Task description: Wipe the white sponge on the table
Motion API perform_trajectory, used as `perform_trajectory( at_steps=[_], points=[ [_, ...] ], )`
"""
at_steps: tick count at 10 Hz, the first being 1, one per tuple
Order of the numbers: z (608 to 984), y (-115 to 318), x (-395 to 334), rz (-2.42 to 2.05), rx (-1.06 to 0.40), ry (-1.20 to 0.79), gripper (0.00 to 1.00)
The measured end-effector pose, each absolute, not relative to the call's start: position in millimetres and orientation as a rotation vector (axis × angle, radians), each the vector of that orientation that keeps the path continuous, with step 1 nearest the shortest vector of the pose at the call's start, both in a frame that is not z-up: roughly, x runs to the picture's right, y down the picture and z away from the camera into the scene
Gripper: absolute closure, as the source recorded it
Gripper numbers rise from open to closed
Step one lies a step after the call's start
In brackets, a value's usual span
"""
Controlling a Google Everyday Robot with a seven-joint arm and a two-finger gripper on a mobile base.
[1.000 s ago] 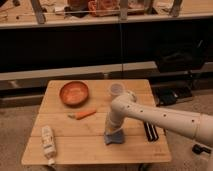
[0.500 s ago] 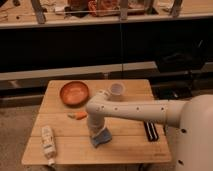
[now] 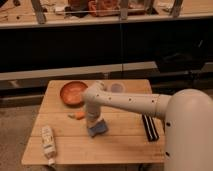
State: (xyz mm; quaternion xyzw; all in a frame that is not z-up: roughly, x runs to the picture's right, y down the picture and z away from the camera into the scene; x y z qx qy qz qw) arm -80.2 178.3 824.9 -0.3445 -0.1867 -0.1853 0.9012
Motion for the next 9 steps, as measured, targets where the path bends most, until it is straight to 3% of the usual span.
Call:
perform_trajectory(
  at_steps=[5, 9],
  points=[
    [849, 160, 22, 0.072, -0.714, -0.289, 0.99],
    [848, 195, 101, 0.423, -0.721, -0.208, 0.99]
  ],
)
